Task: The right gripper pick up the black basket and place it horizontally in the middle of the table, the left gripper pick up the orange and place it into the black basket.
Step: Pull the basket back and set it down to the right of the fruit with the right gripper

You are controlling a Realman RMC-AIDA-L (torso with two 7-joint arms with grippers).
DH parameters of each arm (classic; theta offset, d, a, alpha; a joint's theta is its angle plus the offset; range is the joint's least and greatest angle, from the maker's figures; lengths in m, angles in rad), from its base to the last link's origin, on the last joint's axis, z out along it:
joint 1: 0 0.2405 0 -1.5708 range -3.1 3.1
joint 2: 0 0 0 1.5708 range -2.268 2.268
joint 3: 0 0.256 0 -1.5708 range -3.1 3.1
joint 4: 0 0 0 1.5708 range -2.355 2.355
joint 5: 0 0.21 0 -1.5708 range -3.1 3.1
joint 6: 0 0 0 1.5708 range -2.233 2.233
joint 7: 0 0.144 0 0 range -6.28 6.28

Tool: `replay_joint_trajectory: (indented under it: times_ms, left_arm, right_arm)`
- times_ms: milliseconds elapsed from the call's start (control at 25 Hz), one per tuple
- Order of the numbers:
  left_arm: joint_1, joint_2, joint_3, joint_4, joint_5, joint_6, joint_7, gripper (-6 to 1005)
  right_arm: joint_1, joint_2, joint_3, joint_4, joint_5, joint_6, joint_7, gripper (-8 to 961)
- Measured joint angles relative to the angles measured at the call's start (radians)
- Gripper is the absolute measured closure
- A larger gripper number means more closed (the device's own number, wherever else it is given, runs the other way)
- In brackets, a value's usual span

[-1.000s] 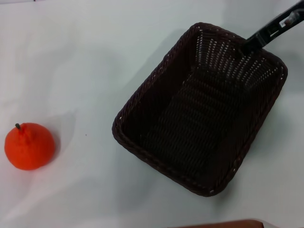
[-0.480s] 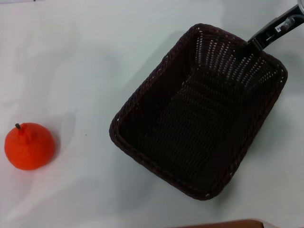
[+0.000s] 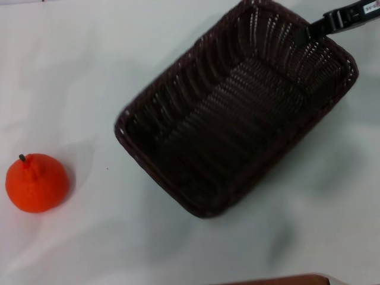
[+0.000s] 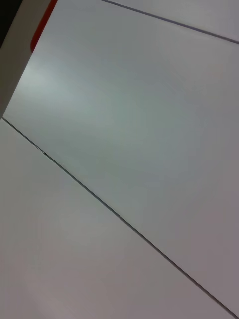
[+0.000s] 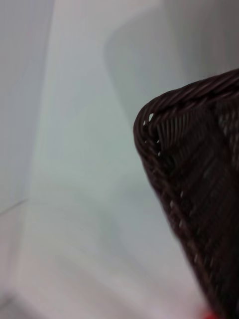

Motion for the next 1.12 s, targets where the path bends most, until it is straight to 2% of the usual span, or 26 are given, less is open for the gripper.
replay_joint_trajectory:
  times_ms: [80, 200, 520, 640, 880, 1120]
  left_arm:
    - [-0.002, 0.001, 0.000, 0.000, 0.000, 0.002, 0.000, 173]
    - [-0.004, 0.001, 0.000, -0.001, 0.001, 0.004, 0.000, 175]
    - [-0.011, 0.001, 0.007, -0.014, 0.002, 0.027, 0.000, 182]
    - [-0.016, 0.002, 0.008, -0.018, 0.002, 0.028, 0.000, 184]
    - [-0.016, 0.002, 0.012, -0.028, 0.002, 0.040, 0.000, 189]
    - [-0.027, 0.002, 0.019, -0.028, 0.002, 0.055, 0.000, 194]
  right_arm:
    - [-0.012, -0.012, 0.052, 0.033, 0.040, 0.012, 0.015, 750]
    - [-0.036, -0.017, 0.097, 0.067, 0.084, 0.008, 0.030, 750]
    - [-0.082, -0.005, 0.163, 0.148, 0.162, -0.067, 0.043, 751]
    - [-0.093, 0.008, 0.168, 0.179, 0.184, -0.115, 0.058, 751]
    - [-0.111, 0.055, 0.178, 0.198, 0.201, -0.182, 0.079, 751]
    - [-0.106, 0.086, 0.178, 0.246, 0.205, -0.234, 0.079, 751]
